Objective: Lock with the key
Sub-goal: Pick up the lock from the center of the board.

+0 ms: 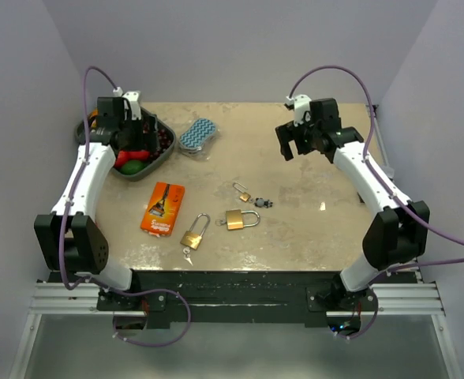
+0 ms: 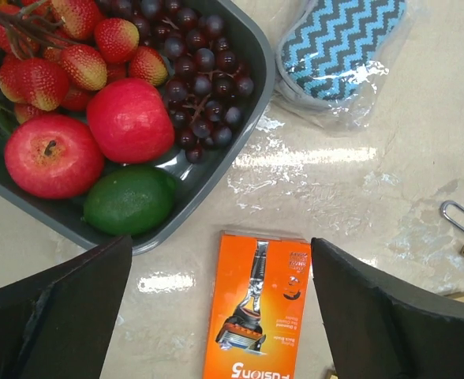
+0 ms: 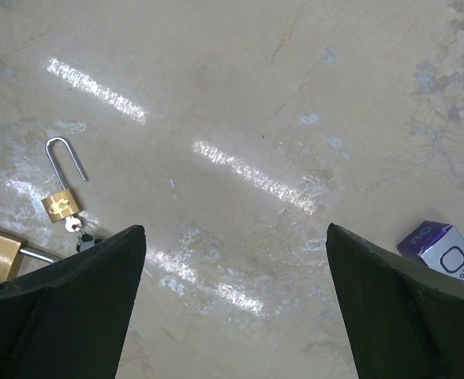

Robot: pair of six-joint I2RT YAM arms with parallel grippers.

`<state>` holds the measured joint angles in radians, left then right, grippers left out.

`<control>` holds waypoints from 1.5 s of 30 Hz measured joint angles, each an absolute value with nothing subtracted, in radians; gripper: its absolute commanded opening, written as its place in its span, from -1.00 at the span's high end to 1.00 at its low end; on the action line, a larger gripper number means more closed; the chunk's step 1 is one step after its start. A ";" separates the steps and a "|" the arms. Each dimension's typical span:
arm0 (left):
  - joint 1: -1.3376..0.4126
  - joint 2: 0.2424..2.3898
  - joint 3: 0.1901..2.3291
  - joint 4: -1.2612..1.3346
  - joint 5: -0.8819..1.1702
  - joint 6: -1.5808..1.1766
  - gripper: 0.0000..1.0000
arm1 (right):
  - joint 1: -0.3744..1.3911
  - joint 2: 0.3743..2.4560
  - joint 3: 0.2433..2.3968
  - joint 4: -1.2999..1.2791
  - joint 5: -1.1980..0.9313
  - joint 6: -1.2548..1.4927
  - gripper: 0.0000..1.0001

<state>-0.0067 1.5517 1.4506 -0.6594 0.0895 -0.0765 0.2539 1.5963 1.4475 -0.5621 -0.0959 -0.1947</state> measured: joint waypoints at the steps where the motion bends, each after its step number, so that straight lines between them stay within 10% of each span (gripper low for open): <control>1: -0.007 1.540 1.439 -0.649 0.089 -0.078 -0.99 | 0.266 1.598 1.447 -0.556 -0.094 -0.195 -0.98; 24: -0.007 1.132 1.132 -0.580 0.184 0.072 -0.99 | 0.658 2.059 1.656 -0.523 -0.036 -0.182 -0.96; 45: -0.007 1.160 1.129 -0.564 0.246 0.073 -0.99 | 0.659 2.071 1.496 -0.506 -0.027 -0.149 -0.26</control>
<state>-0.0067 1.1599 1.1294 -0.5636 0.2462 0.0727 0.6590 2.0708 1.4956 -0.5056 -0.0273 -0.1486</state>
